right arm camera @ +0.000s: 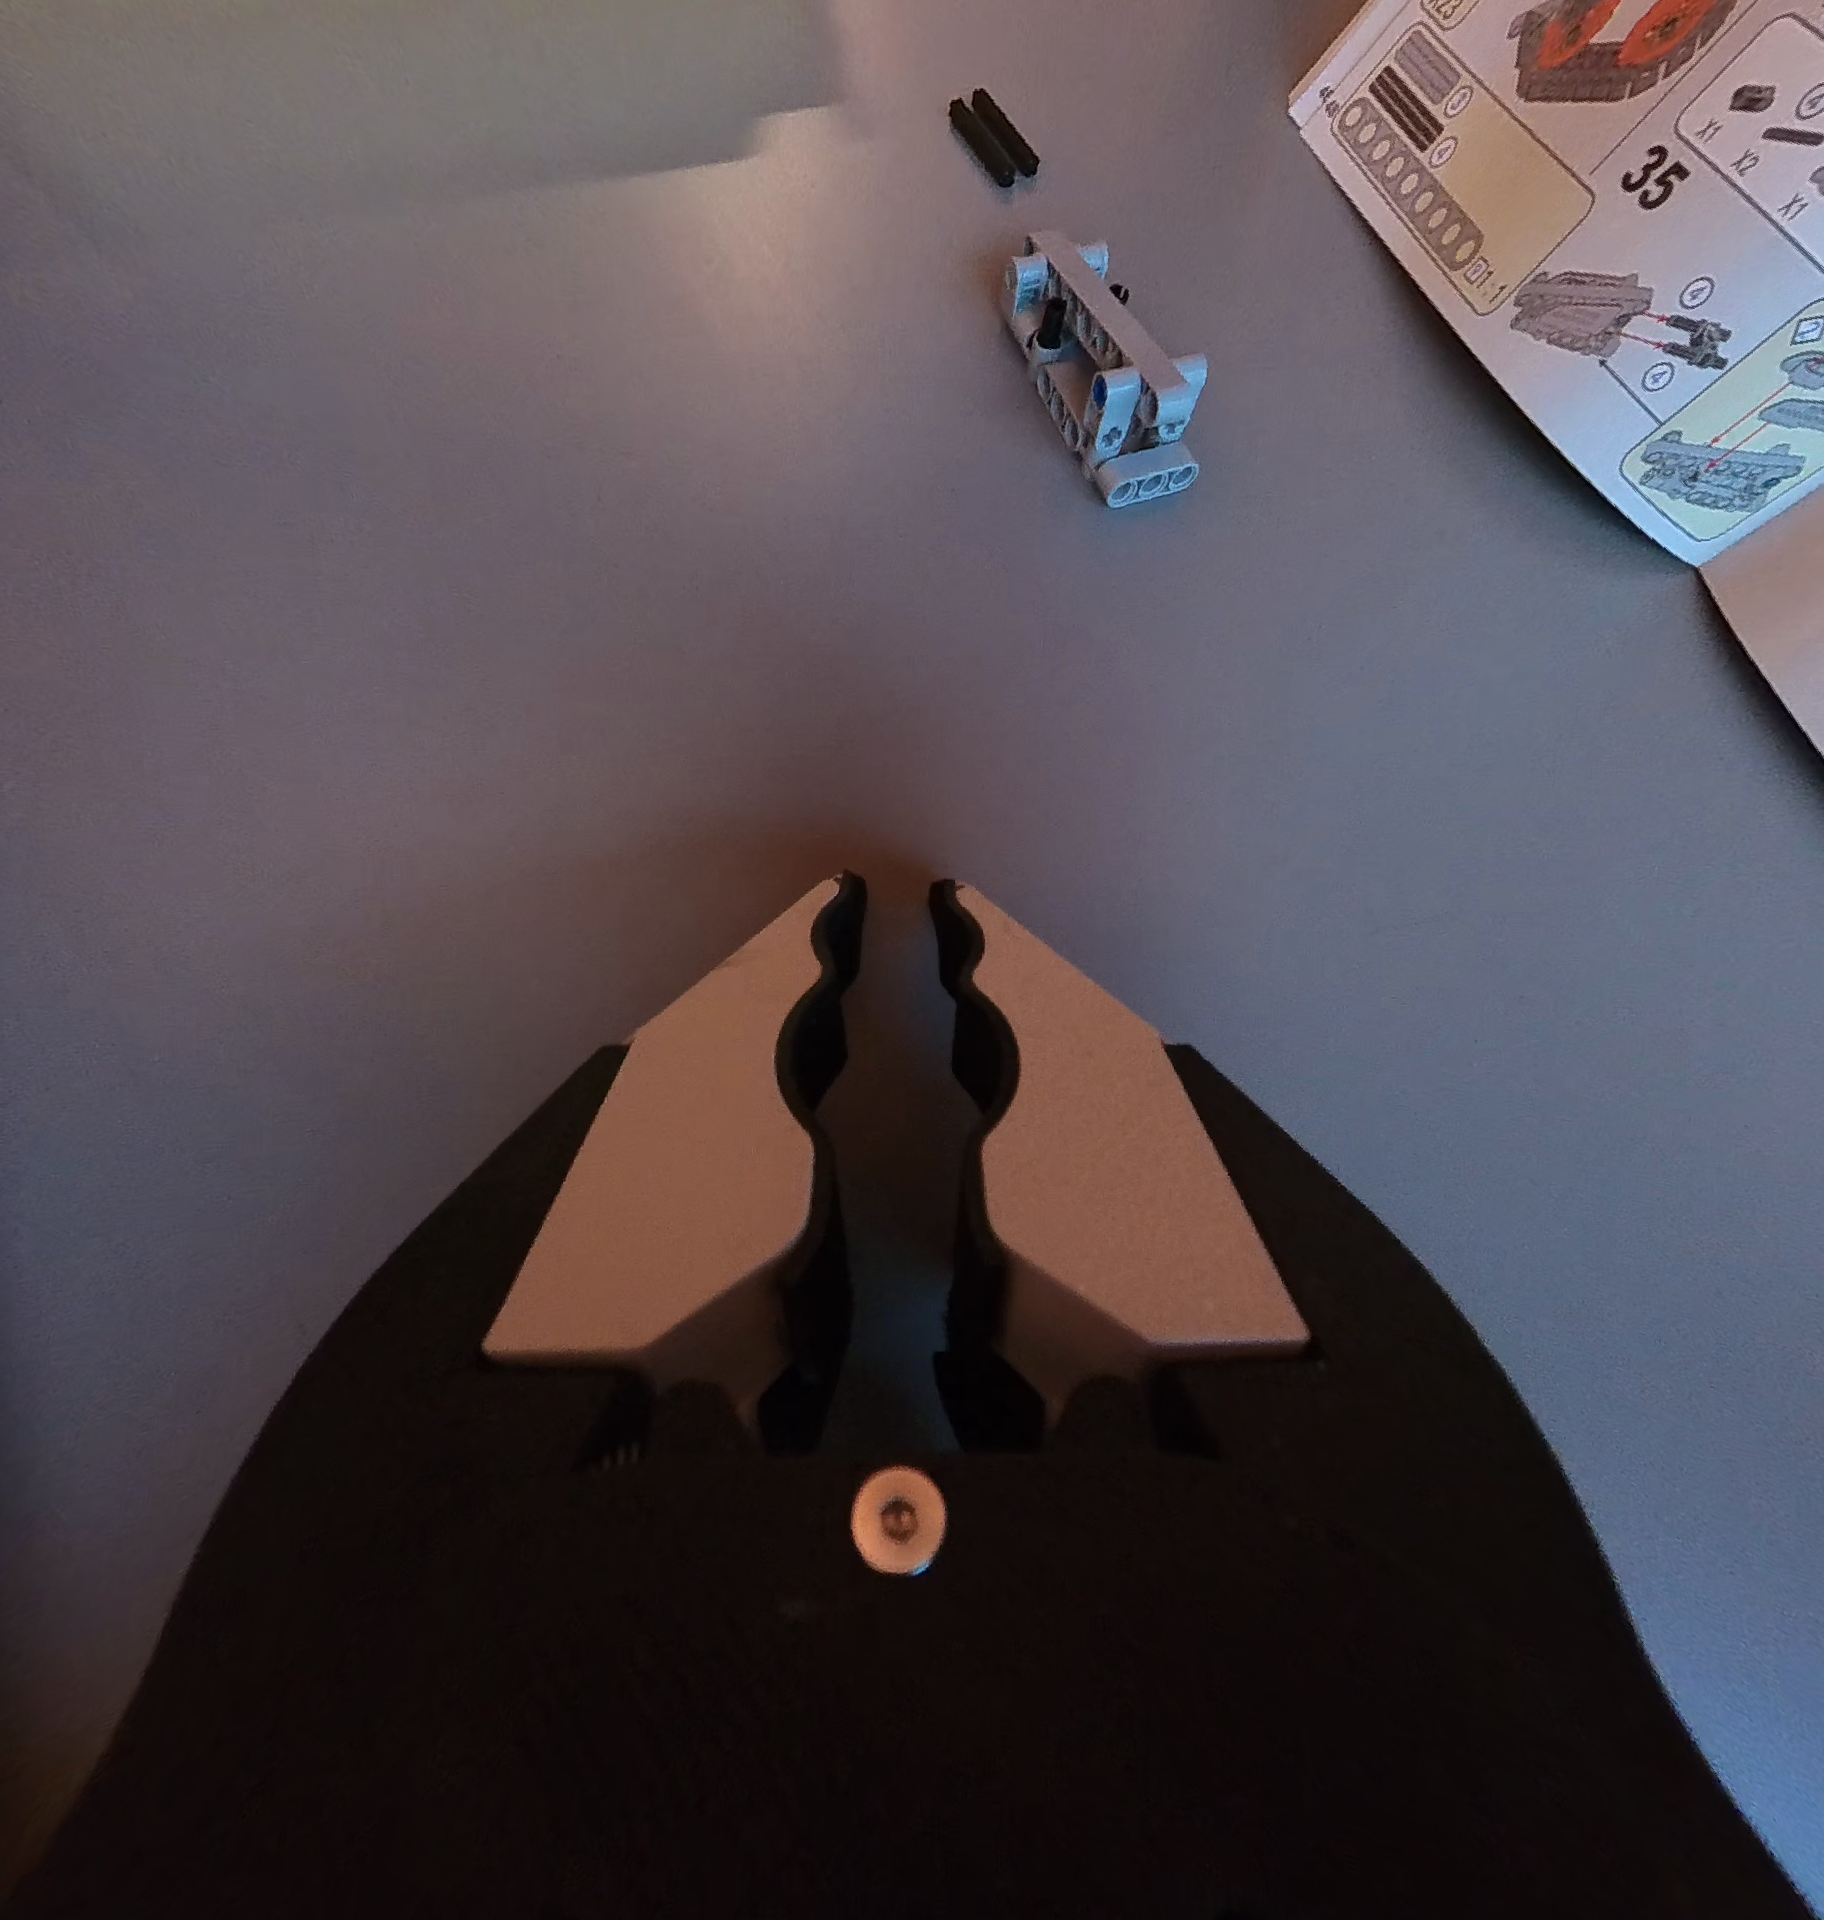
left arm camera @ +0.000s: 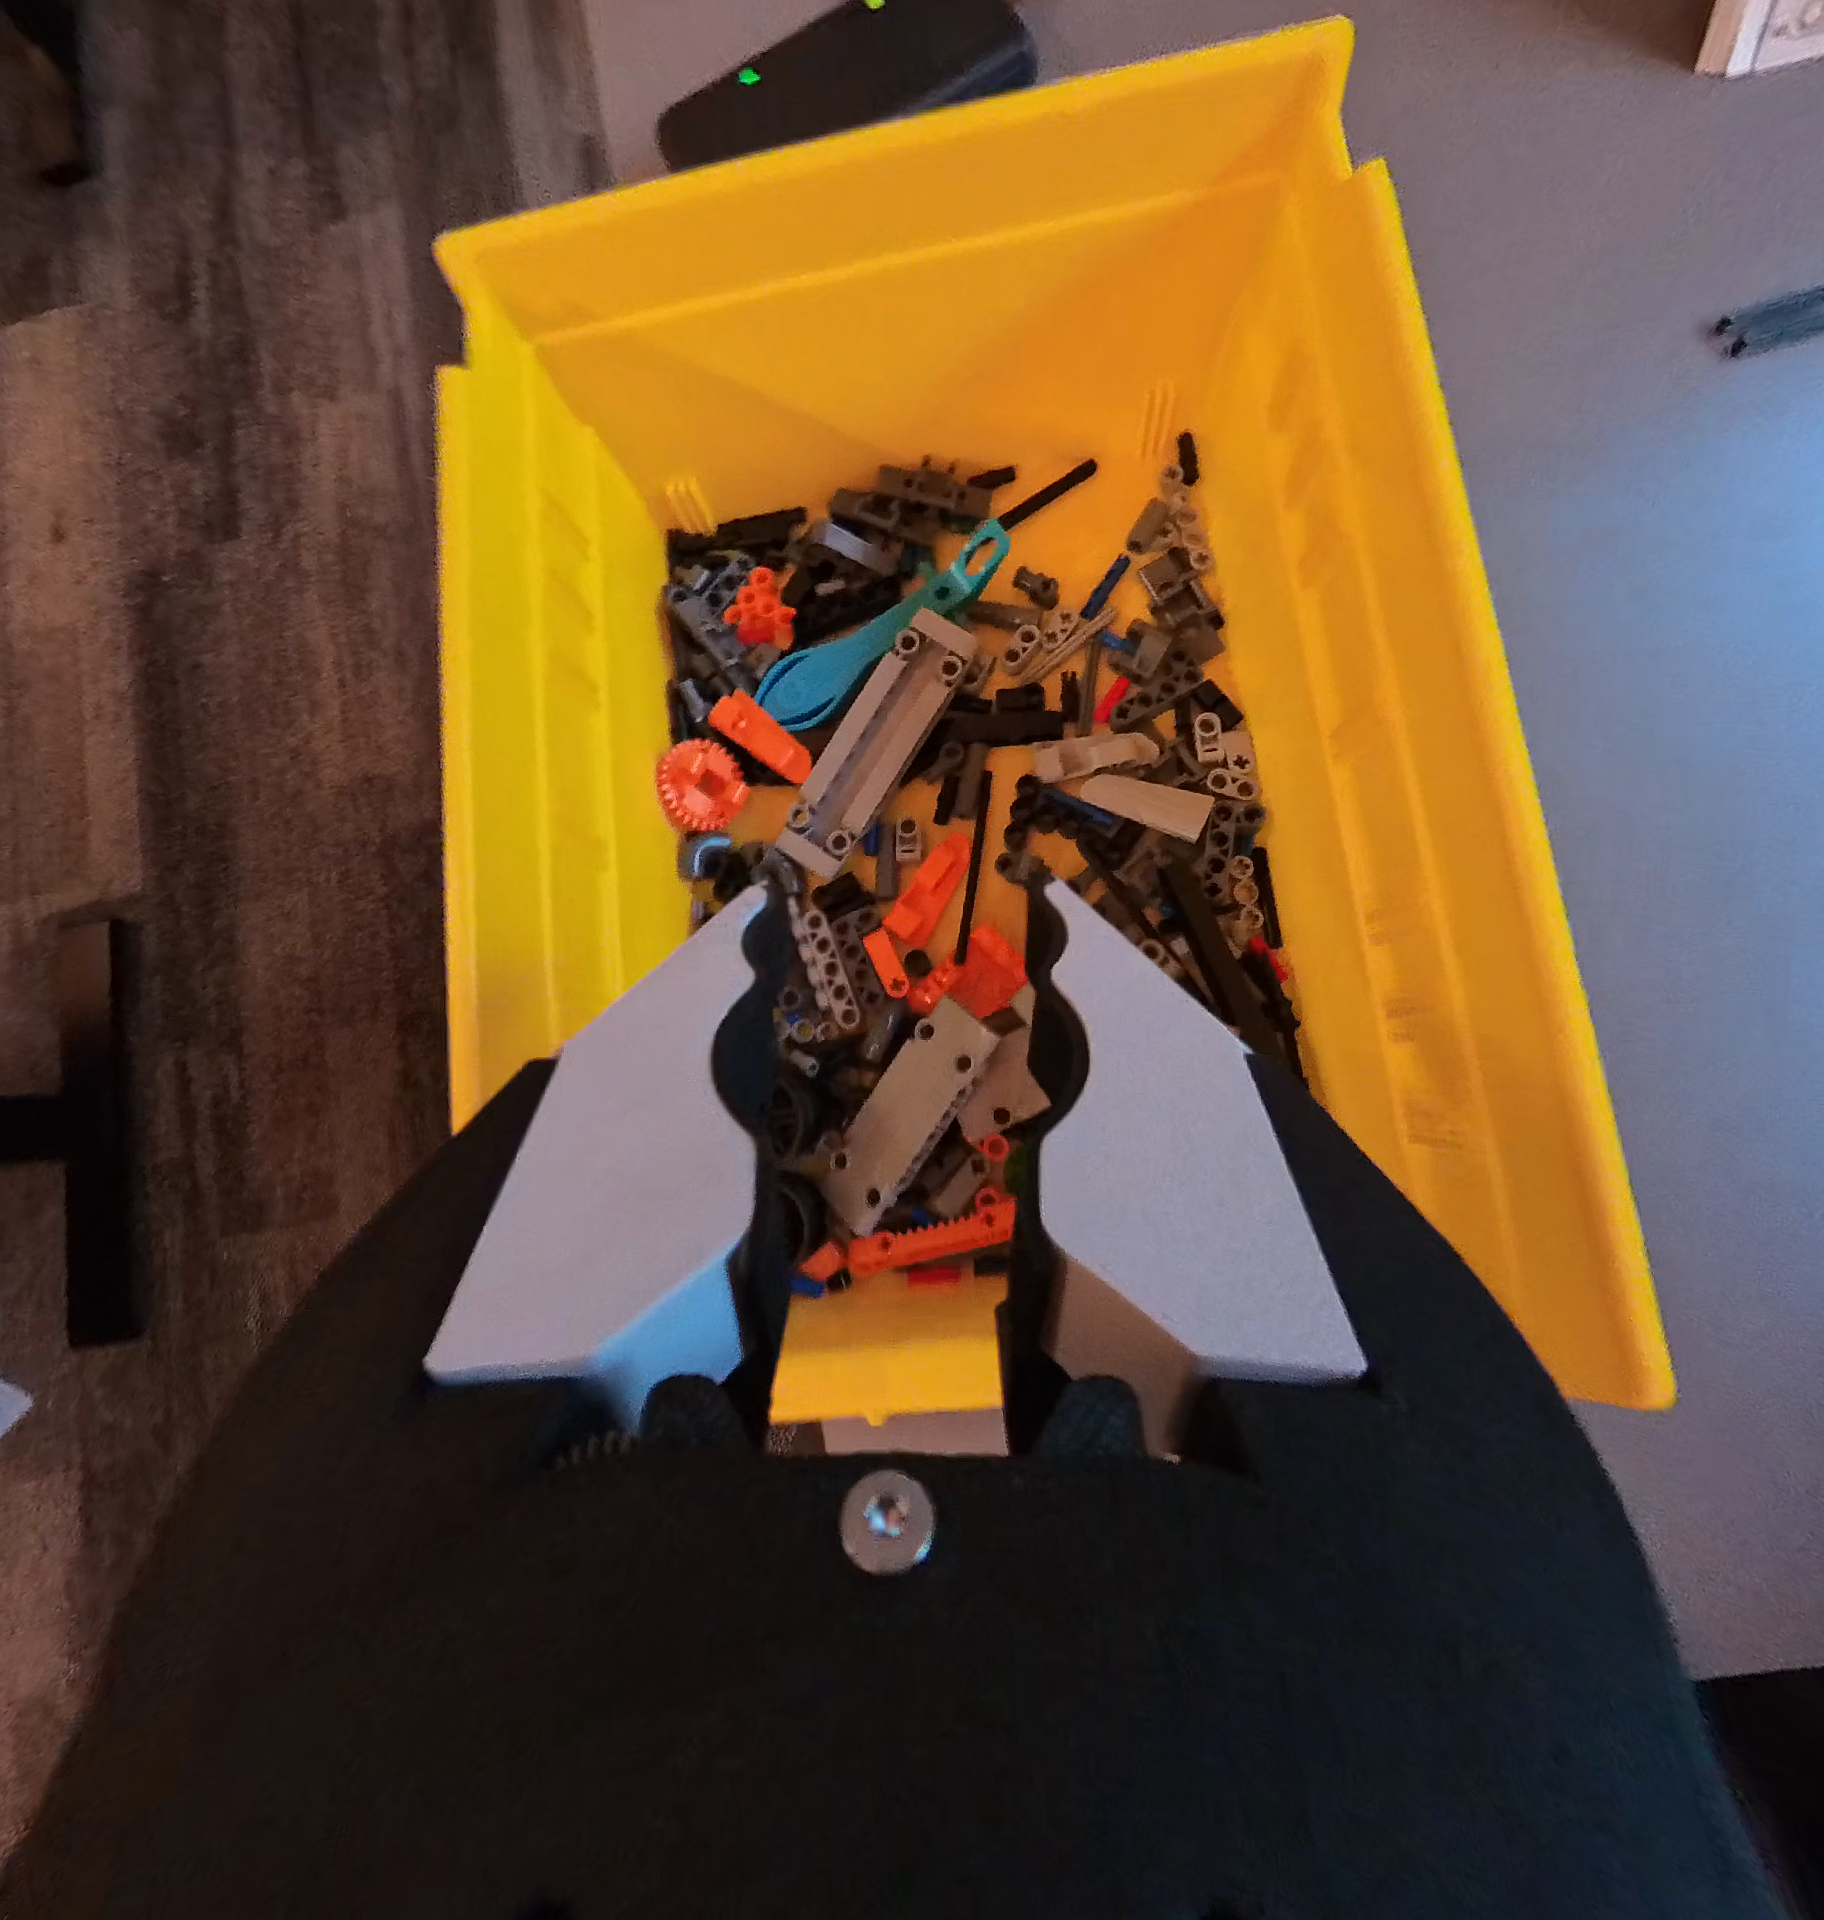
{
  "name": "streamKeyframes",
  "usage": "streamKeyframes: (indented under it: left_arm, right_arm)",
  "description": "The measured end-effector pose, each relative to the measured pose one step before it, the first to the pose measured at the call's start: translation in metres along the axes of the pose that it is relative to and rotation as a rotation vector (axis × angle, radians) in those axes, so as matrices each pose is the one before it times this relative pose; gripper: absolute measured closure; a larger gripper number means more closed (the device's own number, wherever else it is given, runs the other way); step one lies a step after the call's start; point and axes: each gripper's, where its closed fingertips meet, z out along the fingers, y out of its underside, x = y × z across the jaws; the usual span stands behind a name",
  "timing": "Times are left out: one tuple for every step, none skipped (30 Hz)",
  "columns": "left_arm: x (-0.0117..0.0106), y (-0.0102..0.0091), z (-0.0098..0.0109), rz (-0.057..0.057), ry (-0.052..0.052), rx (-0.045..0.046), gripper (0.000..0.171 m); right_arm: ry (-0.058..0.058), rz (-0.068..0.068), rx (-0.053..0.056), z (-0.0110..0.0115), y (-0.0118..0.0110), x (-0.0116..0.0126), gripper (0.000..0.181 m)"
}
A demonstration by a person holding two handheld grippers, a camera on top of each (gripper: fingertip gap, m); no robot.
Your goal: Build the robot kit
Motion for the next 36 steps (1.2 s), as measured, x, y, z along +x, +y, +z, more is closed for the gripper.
streamKeyframes:
  left_arm:
    - [-0.00119, -0.00071, 0.00790, 0.0126, 0.0188, -0.02607, 0.127]
    - [-0.00407, 0.00050, 0.00743, 0.0100, 0.0011, -0.03028, 0.126]
    - [-0.00489, 0.00171, 0.00620, 0.0066, -0.0084, -0.03259, 0.127]
    - [-0.00359, 0.00242, 0.00460, 0.0054, -0.0070, -0.03068, 0.127]
    - [-0.00172, 0.00273, 0.00287, 0.0060, -0.0022, -0.02312, 0.127]
    - [0.00016, 0.00295, 0.00152, 0.0060, 0.0042, -0.01551, 0.128]
    - [0.00142, 0.00391, 0.00028, 0.0053, 0.0080, -0.01357, 0.129]
    - [0.00157, 0.00507, -0.00010, 0.0066, 0.0074, -0.01391, 0.129]
    - [0.00153, 0.00653, 0.00007, 0.0074, 0.0079, -0.01696, 0.131]
    - [0.00213, 0.00811, 0.00050, 0.0077, 0.0102, -0.02373, 0.132]
    - [0.00272, 0.00906, 0.00092, 0.0111, 0.0122, -0.02781, 0.132]
    - [0.00329, 0.00885, 0.00117, 0.0127, 0.0135, -0.02759, 0.132]
    - [0.00250, 0.00794, 0.00132, 0.0117, 0.0084, -0.02418, 0.132]
    - [0.00023, 0.00698, 0.00120, 0.0074, -0.0052, -0.02009, 0.132]
    - [-0.00152, 0.00612, 0.00091, 0.0002, -0.0140, -0.01797, 0.131]
    - [-0.00187, 0.00550, 0.00074, -0.0037, -0.0156, -0.01633, 0.131]
    - [-0.00132, 0.00423, 0.00043, -0.0012, -0.0138, -0.01044, 0.132]
    - [0.00012, 0.00328, 0.00025, 0.0020, -0.0063, -0.00555, 0.132]
    - [0.00157, 0.00231, -0.00001, 0.0056, 0.0004, -0.00208, 0.133]
    - [0.00236, 0.00141, -0.00020, 0.0095, 0.0022, 0.00169, 0.134]
    - [0.00311, 0.00065, -0.00031, 0.0125, 0.0056, 0.00382, 0.134]
    - [0.00411, -0.00024, -0.00033, 0.0170, 0.0094, 0.00569, 0.136]
    - [0.00465, -0.00149, -0.00012, 0.0259, 0.0112, 0.00828, 0.138]
    - [0.00493, -0.00293, 0.00027, 0.0376, 0.0107, 0.01255, 0.137]
    - [0.00485, -0.00528, 0.00067, 0.0454, 0.0091, 0.02084, 0.137]
    - [0.00453, -0.00679, 0.00108, 0.0427, 0.0106, 0.02466, 0.139]
    - [0.00430, -0.00698, 0.00149, 0.0289, 0.0186, 0.02223, 0.140]
    - [0.00391, -0.00594, 0.00154, 0.0119, 0.0259, 0.01315, 0.140]
    - [0.00232, -0.00443, 0.00125, 0.0031, 0.0208, 0.00359, 0.140]
    - [0.00022, -0.00270, 0.00070, 0.0041, 0.0072, -0.00402, 0.140]
    - [-0.00072, -0.00114, 0.00040, 0.0107, -0.0018, -0.00928, 0.140]
    - [-0.00056, -0.00014, -0.00018, 0.0163, -0.0043, -0.00974, 0.140]
    - [-0.00069, 0.00016, -0.00075, 0.0152, -0.0075, -0.00673, 0.140]
    - [-0.00131, 0.00064, -0.00127, 0.0076, -0.0089, -0.00379, 0.140]
    - [-0.00127, 0.00094, -0.00168, -0.0012, -0.0058, -0.00148, 0.141]
    - [-0.00103, 0.00103, -0.00174, -0.0057, -0.0026, 0.00269, 0.142]
  right_arm:
    - [0.0005, -0.0006, 0.0000, -0.00003, 0.00001, 0.00002, 0.166]
    - [0.0007, -0.0009, 0.0000, 0.00004, -0.00005, 0.00003, 0.166]
    - [0.0006, -0.0007, 0.0000, -0.00006, 0.00003, -0.00006, 0.166]
    - [0.0006, -0.0006, 0.0000, -0.00003, 0.00001, 0.00003, 0.166]
    - [0.0004, -0.0005, 0.0000, 0.00000, 0.00000, 0.00009, 0.166]
    - [0.0001, -0.0002, 0.0000, -0.00003, 0.00002, -0.00006, 0.167]
    - [-0.0006, 0.0007, 0.0000, 0.00006, -0.00003, 0.00006, 0.167]
    - [-0.0016, 0.0019, 0.0000, 0.00002, 0.00001, -0.00003, 0.167]
    - [-0.0026, 0.0031, -0.0001, 0.00004, 0.00004, 0.00005, 0.167]
    - [-0.0033, 0.0041, -0.0003, 0.00005, 0.00004, -0.00002, 0.167]
    - [-0.0034, 0.0045, -0.0003, 0.00008, 0.00003, 0.00003, 0.167]
    - [-0.0028, 0.0039, -0.0002, -0.00005, 0.00011, 0.00000, 0.166]
    - [-0.0013, 0.0019, -0.0001, 0.00001, 0.00002, 0.00001, 0.166]
    - [0.0008, -0.0010, 0.0000, 0.00004, -0.00005, 0.00006, 0.166]
    - [0.0026, -0.0032, 0.0002, 0.00004, 0.00003, -0.00005, 0.166]
    - [0.0033, -0.0042, 0.0003, -0.00011, -0.00011, 0.00004, 0.166]
    - [0.0032, -0.0040, 0.0002, -0.00006, -0.00004, 0.00001, 0.166]
    - [0.0023, -0.0029, 0.0001, 0.00006, 0.00002, -0.00001, 0.166]
    - [0.0008, -0.0009, 0.0000, -0.00006, 0.00003, -0.00001, 0.166]
    - [-0.0008, 0.0010, -0.0001, -0.00001, -0.00010, 0.00002, 0.166]
    - [-0.0016, 0.0021, -0.0001, -0.00005, 0.00008, -0.00002, 0.166]
    - [-0.0019, 0.0024, -0.0001, 0.00011, 0.00009, -0.00003, 0.166]
    - [-0.0015, 0.0019, -0.0001, 0.00002, 0.00002, -0.00003, 0.166]
    - [-0.0008, 0.0009, -0.0001, -0.00001, -0.00010, 0.00002, 0.166]
    - [-0.0001, 0.0001, 0.0000, 0.00006, 0.00008, -0.00002, 0.166]
    - [0.0001, -0.0002, 0.0000, 0.00000, 0.00000, 0.00003, 0.166]
    - [0.0000, 0.0000, 0.0000, 0.00000, 0.00000, 0.00000, 0.166]
    - [0.0000, 0.0000, 0.0000, 0.00000, 0.00000, 0.00000, 0.166]
    - [0.0007, -0.0006, 0.0000, -0.00009, -0.00006, 0.00004, 0.166]
    - [0.0017, -0.0015, 0.0001, -0.00001, -0.00003, 0.00002, 0.166]
    - [0.0016, -0.0017, 0.0001, -0.00009, 0.00004, 0.00007, 0.166]
    - [0.0011, -0.0013, 0.0000, 0.00001, -0.00003, 0.00003, 0.166]
    - [0.0003, -0.0003, 0.0000, -0.00003, 0.00001, -0.00003, 0.166]
    - [-0.0008, 0.0010, 0.0000, 0.00006, -0.00003, 0.00001, 0.166]
    - [-0.0019, 0.0024, -0.0001, 0.00005, 0.00001, -0.00002, 0.166]
    - [-0.0025, 0.0031, -0.0002, 0.00000, 0.00006, -0.00003, 0.166]
